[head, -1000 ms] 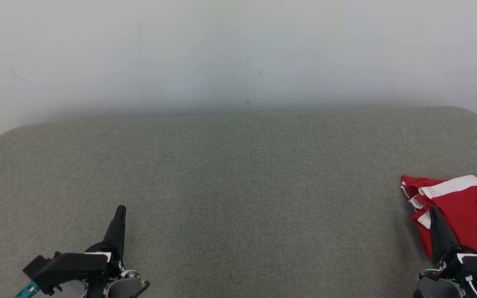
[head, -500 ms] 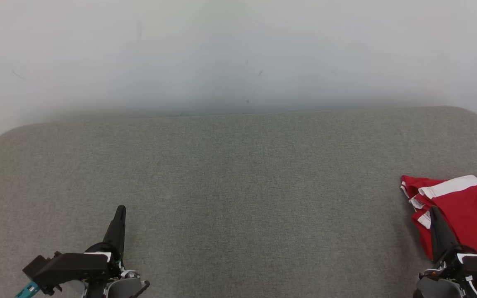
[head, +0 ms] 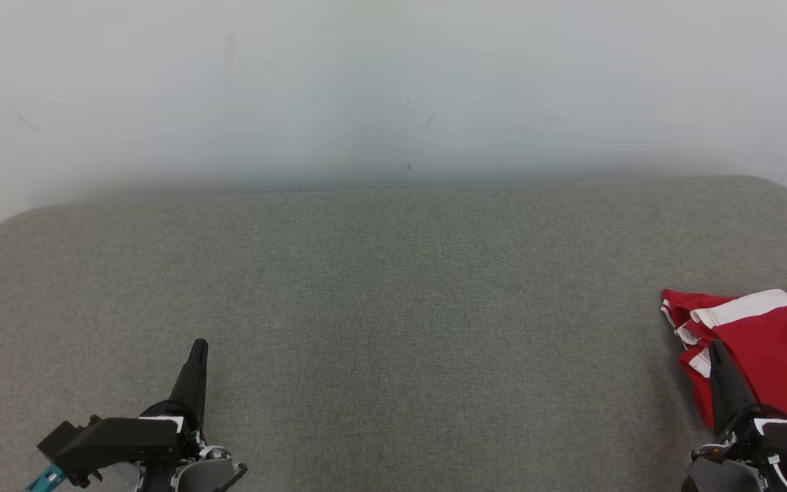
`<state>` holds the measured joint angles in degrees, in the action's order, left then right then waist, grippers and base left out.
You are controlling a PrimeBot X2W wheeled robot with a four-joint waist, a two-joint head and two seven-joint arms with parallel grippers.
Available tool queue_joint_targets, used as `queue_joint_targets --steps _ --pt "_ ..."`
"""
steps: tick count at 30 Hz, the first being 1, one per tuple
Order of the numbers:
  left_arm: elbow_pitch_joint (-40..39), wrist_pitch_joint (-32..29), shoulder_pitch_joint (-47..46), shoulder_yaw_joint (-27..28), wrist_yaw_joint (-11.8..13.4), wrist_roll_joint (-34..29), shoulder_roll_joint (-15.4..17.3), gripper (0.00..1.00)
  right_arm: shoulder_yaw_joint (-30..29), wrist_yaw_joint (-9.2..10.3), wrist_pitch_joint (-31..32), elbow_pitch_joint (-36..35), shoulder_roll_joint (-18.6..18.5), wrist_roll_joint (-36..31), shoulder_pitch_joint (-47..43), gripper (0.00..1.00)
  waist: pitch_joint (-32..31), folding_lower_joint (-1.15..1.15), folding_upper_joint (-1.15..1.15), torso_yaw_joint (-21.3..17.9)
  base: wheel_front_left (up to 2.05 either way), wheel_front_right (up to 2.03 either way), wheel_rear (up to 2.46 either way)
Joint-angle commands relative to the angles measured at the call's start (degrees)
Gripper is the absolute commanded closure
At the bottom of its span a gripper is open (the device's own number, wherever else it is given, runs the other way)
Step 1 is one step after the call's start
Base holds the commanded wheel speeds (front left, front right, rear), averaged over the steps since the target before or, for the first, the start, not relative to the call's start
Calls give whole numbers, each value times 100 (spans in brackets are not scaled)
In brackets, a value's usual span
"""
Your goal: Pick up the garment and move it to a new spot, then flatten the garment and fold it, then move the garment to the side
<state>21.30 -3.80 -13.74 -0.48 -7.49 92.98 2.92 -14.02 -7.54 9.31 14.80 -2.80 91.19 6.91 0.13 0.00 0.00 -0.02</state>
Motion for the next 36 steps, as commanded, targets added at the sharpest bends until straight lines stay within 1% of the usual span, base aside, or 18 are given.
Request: queue_joint_targets --steps 1,36 --pt "6 -12 -29 10 -6 55 -11 100 -4 10 11 -11 -15 41 16 100 0 0 0 0 0 0 0" --pt "5 -12 -29 9 -6 55 -10 100 -3 10 11 -11 -15 41 16 100 0 0 0 0 0 0 0"
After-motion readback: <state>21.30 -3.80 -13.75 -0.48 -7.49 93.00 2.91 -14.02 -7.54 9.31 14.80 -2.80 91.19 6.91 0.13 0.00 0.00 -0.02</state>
